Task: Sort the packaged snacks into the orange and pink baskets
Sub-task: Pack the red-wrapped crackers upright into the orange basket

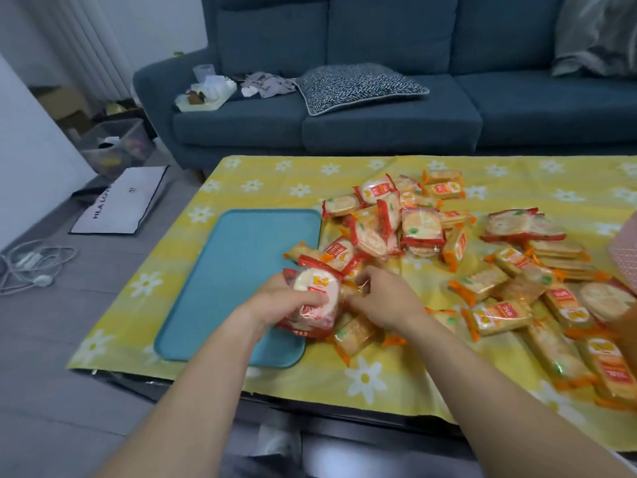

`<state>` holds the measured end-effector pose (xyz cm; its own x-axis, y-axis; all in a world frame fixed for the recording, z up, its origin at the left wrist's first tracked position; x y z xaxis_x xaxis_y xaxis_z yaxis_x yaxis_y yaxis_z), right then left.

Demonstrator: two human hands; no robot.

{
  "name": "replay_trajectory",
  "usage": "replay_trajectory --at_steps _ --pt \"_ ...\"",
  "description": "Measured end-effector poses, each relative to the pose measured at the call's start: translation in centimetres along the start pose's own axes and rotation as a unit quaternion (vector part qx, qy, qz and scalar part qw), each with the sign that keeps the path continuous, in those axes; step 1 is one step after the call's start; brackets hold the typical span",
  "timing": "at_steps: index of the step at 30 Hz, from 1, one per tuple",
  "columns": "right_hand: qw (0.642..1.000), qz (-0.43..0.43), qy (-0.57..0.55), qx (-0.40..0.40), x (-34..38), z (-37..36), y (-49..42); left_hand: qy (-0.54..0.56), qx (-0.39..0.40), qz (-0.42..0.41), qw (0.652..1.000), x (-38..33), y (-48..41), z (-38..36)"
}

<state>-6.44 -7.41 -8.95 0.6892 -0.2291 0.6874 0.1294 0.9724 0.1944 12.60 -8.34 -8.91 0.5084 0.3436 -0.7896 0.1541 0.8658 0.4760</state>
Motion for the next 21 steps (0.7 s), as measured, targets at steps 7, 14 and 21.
replay_trajectory --at_steps 7,14,21 --pt "0.996 0.017 -0.002 -0.089 -0.3 2.9 -2.0 -0.055 0.012 -0.028 0.998 -1.5 0.2 0.1" --pt "0.995 0.064 0.068 -0.021 1.9 2.1 -6.8 0.379 -0.033 0.033 0.924 -2.5 -3.5 0.6" --pt "0.991 0.069 -0.091 -0.066 2.0 5.4 -8.9 0.414 -0.039 0.079 0.906 -2.8 -6.1 -2.2"
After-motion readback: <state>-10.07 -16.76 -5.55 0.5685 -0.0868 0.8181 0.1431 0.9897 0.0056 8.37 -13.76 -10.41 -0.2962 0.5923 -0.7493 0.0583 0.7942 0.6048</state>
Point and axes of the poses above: each hand's wrist, its own y-axis away from the middle knuckle, its own z-axis out of the back of the hand, x = y × z, the point moved 10 cm from there along -y, towards the middle knuckle, and after that the axes turned 9 degrees about -y, right-handed, at the moved point
